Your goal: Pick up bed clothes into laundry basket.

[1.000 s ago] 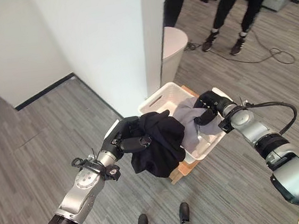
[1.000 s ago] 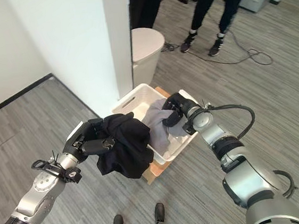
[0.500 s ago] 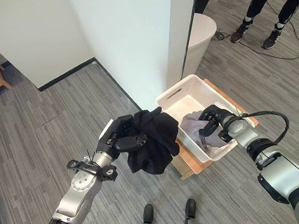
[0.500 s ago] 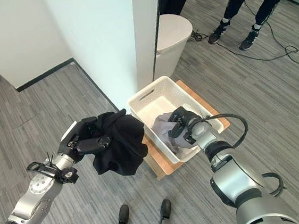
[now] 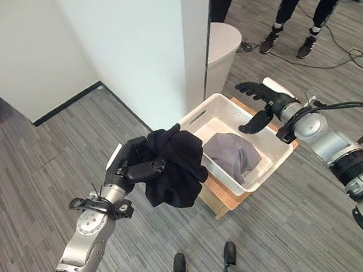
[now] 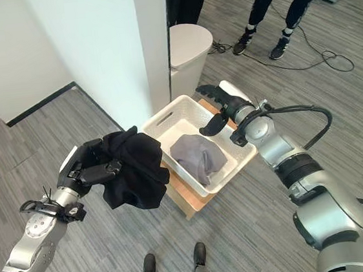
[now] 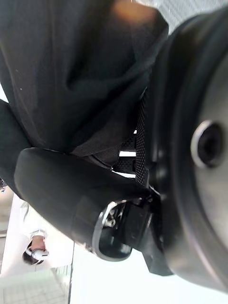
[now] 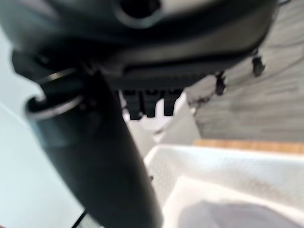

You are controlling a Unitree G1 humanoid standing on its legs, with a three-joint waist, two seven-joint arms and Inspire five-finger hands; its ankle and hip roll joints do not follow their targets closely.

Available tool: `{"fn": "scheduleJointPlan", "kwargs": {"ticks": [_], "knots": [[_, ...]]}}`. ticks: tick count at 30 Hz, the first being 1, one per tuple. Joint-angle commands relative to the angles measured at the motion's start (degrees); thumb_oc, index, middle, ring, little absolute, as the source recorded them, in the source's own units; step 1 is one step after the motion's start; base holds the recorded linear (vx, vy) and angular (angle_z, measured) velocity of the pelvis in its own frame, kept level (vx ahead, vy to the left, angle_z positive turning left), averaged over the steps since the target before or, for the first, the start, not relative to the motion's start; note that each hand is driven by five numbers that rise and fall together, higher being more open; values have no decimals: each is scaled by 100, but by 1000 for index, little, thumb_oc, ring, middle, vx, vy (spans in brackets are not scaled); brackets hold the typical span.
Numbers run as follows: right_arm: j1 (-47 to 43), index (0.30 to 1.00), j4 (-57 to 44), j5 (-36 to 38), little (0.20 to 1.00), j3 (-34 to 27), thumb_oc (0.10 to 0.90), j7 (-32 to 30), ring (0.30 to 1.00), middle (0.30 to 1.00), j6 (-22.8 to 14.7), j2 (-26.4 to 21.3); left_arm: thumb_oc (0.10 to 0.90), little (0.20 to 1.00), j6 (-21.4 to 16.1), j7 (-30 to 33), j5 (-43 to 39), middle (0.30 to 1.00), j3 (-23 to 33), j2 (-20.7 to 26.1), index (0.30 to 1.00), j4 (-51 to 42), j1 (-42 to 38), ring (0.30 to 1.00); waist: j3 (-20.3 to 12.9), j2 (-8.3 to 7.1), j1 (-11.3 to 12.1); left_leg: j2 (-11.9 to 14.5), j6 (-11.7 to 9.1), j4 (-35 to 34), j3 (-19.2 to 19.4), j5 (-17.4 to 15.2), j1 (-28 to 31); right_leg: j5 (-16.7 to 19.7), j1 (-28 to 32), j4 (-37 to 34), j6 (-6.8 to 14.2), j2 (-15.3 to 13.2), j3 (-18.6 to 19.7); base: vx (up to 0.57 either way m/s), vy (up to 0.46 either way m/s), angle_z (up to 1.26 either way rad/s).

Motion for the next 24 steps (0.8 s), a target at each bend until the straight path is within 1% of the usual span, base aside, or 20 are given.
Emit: {"fn": "scheduleJointPlan", "kwargs": {"ticks": [1, 2, 3, 6, 7, 8, 9, 10, 11, 12, 14, 15, 16, 17, 18, 19, 21, 22, 23, 24], "knots": [[70, 900, -453, 452, 900, -463, 800, -201, 900, 900, -527, -147, 400, 300, -908, 240, -2, 300, 645, 540, 300, -508, -934, 300, -701, -176, -142, -13, -48, -5, 294, -187, -152, -749, 442, 74, 499, -350, 42, 35, -22, -7], [396, 900, -813, 527, 900, -763, 800, -201, 900, 900, -546, -195, 400, 300, -949, 300, 35, 300, 674, 787, 300, -410, -1197, 300, -727, -161, -177, -11, -53, -5, 295, -196, -121, -758, 469, 75, 501, -349, 40, 35, -23, -5], [671, 900, -1167, 633, 900, -1040, 800, -179, 900, 900, -591, -241, 400, 300, -976, 358, 60, 300, 764, 1028, 300, -324, -1433, 300, -772, -112, -267, -5, -56, -5, 316, -206, -97, -765, 478, 72, 509, -350, 55, 41, -17, -1], [1773, 900, -2023, 836, 900, -2013, 800, -165, 900, 900, -705, -210, 400, 300, -1050, 521, 39, 300, 686, 1621, 300, 134, -2217, 300, -889, -16, -462, 0, -63, -5, 387, -245, -14, -786, 525, 70, 535, -348, 98, 48, -11, -1], [2119, 900, -2252, 870, 900, -2307, 800, -127, 900, 900, -730, -171, 400, 300, -1065, 561, -20, 300, 635, 1707, 300, 303, -2432, 300, -919, -2, -515, 2, -63, -5, 413, -256, 14, -790, 534, 71, 542, -349, 112, 40, -3, -1], [2648, 900, -2447, 996, 900, -2687, 800, -115, 900, 900, -801, -7, 400, 300, -1087, 595, -84, 300, 519, 1928, 300, 621, -2786, 300, -970, 51, -611, 4, -59, -5, 468, -271, 56, -785, 543, 73, 558, -347, 157, 28, 2, -5], [2699, 900, -2474, 993, 900, -2736, 800, -111, 900, 900, -794, 5, 400, 300, -1096, 591, -91, 300, 465, 1930, 300, 643, -2834, 300, -972, 36, -586, 4, -59, -5, 470, -273, 58, -785, 544, 72, 558, -347, 159, 28, 10, -9], [3171, 900, -2582, 1052, 900, -3029, 800, -103, 900, 900, -840, 135, 400, 300, -1115, 611, -137, 300, 398, 2244, 300, 869, -3175, 300, -1020, 108, -729, 10, -62, -5, 549, -285, 99, -768, 533, 76, 579, -347, 221, 16, 7, -23], [3218, 900, -2610, 1049, 900, -3075, 800, -98, 900, 900, -832, 151, 400, 300, -1124, 605, -146, 300, 339, 2246, 300, 895, -3231, 300, -1023, 93, -704, 11, -62, -5, 552, -287, 100, -767, 533, 75, 579, -346, 224, 20, 10, -27], [3415, 900, -2648, 1053, 900, -3207, 800, -116, 900, 900, -841, 241, 400, 300, -1137, 598, -200, 300, 238, 2350, 300, 1005, -3445, 300, -1048, 113, -747, 13, -62, -5, 591, -297, 109, -761, 526, 75, 592, -346, 257, 12, 13, -31], [3828, 900, -2696, 1064, 900, -3396, 800, -107, 900, 900, -868, 444, 400, 300, -1163, 607, -277, 300, 33, 2543, 300, 1235, -3858, 300, -1094, 161, -866, 16, -57, -5, 678, -317, 138, -735, 496, 78, 619, -349, 335, 20, 21, -19], [4010, 900, -2749, 1062, 900, -3462, 800, -71, 900, 900, -881, 563, 400, 300, -1154, 597, -312, 300, -39, 2604, 300, 1308, -4015, 300, -1106, 195, -958, 16, -52, -5, 725, -326, 153, -717, 473, 83, 630, -350, 385, 19, 19, -18], [4180, 900, -2833, 1053, 900, -3534, 800, -56, 900, 900, -874, 696, 400, 300, -1151, 590, -328, 300, -148, 2636, 300, 1406, -4169, 300, -1119, 196, -982, 20, -47, -5, 759, -334, 164, -705, 464, 85, 639, -349, 420, 17, 21, -18], [4353, 900, -2844, 1071, 900, -3576, 800, -24, 900, 900, -886, 812, 400, 300, -1146, 588, -306, 300, -221, 2688, 300, 1502, -4291, 300, -1126, 221, -1063, 21, -44, -5, 811, -342, 180, -690, 447, 89, 649, -349, 464, 8, 32, -32], [4677, 900, -2992, 1176, 900, -3637, 800, 77, 900, 900, -892, 1053, 400, 300, -1136, 581, -313, 300, -379, 2716, 300, 1711, -4531, 300, -1133, 227, -1166, 34, -41, -5, 886, -360, 196, -666, 408, 91, 666, -342, 549, 4, 26, -31], [4696, 900, -3007, 1176, 900, -3652, 800, 80, 900, 900, -887, 1064, 400, 300, -1140, 578, -317, 300, -409, 2714, 300, 1723, -4557, 300, -1137, 219, -1153, 34, -41, -5, 891, -361, 196, -665, 405, 91, 667, -341, 554, 1, 23, -37], [4970, 900, -3096, 1325, 900, -3701, 800, 175, 900, 900, -890, 1247, 400, 300, -1086, 523, -385, 300, -573, 2681, 300, 1945, -4763, 300, -1149, 234, -1278, 46, -36, -5, 960, -372, 212, -640, 373, 96, 684, -334, 618, 11, 12, -33], [4991, 900, -3107, 1326, 900, -3722, 800, 178, 900, 900, -887, 1266, 400, 300, -1093, 517, -394, 300, -634, 2675, 300, 1974, -4825, 300, -1152, 220, -1258, 47, -36, -5, 964, -373, 211, -639, 371, 95, 684, -332, 622, 0, 19, -21], [5232, 900, -3161, 1484, 900, -3826, 800, 204, 900, 900, -895, 1452, 400, 300, -1054, 492, -397, 300, -803, 2648, 300, 2190, -5048, 300, -1147, 212, -1367, 56, -35, -5, 1030, -384, 210, -617, 327, 94, 709, -325, 684, -10, 14, -11], [5320, 900, -3180, 1521, 900, -3866, 800, 201, 900, 900, -906, 1523, 400, 300, -1044, 501, -368, 300, -832, 2644, 300, 2266, -5100, 300, -1143, 205, -1406, 56, -33, -5, 1044, -389, 207, -610, 313, 96, 717, -320, 707, -11, 25, -16]]}}
